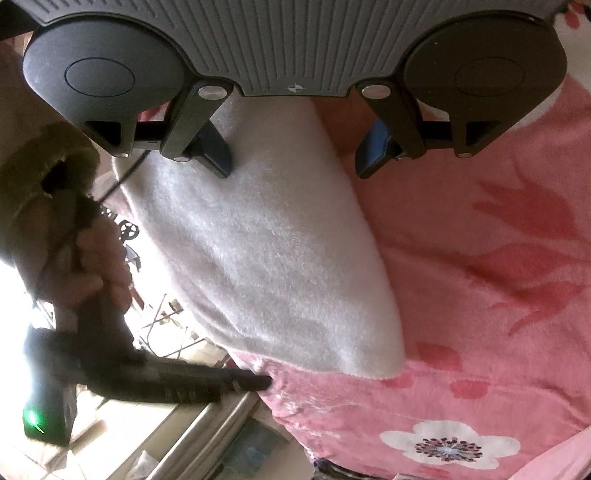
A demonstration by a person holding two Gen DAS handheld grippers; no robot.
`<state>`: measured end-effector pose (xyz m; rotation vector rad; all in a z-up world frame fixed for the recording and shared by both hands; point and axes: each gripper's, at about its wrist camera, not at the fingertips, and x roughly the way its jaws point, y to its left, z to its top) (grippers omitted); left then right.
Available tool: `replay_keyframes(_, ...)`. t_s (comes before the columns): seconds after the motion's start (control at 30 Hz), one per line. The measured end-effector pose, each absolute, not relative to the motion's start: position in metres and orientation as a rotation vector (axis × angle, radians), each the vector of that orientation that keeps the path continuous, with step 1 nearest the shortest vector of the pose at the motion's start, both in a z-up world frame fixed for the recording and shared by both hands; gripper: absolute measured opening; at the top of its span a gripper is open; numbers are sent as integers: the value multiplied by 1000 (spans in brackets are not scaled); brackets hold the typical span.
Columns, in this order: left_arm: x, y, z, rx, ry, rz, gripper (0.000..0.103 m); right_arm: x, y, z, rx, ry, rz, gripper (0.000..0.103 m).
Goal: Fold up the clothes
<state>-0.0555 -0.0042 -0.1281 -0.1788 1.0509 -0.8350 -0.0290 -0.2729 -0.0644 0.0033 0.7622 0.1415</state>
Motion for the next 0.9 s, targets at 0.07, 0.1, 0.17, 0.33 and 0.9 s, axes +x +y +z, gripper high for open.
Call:
replay_keyframes(0.07,-55,-5,-128,-176,1048,-834,75,-29,-277,-82,-59,803,92,27)
replay_keyframes(0.1,-56,-5,-128,-176,1047,-833,75,-25,-281,-99,-88,837,65,27)
replay_keyframes(0.17,-55,-7,-128,-169,1045,-831,75,-22,-290,-105,-34,848,62,25)
replay_keyframes(0.33,-56,-8,-127,-149,1036,-832,75,-38,-307,-64,88,748,76,26)
replay_keyframes(0.9,-58,-9,-123,-131,1018,-834,75,-81,-261,-58,-71,713,192,26)
